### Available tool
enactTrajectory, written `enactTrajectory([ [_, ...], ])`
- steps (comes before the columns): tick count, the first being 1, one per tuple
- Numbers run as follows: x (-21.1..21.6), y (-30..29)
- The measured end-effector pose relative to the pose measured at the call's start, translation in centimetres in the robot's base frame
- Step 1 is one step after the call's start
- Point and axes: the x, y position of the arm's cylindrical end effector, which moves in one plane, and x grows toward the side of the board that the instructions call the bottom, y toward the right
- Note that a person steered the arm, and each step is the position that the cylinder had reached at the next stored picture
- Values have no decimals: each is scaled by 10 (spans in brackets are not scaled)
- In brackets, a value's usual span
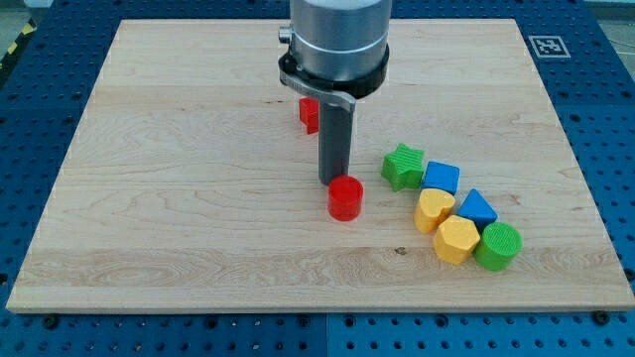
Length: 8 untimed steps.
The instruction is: Push the red circle upwards of the board
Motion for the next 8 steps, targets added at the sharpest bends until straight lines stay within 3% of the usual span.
enactTrajectory([
  [2, 17, -14],
  [3, 43, -33],
  [4, 96, -25],
  [5, 103, 30],
  [6, 84, 57],
  [8, 63, 18],
])
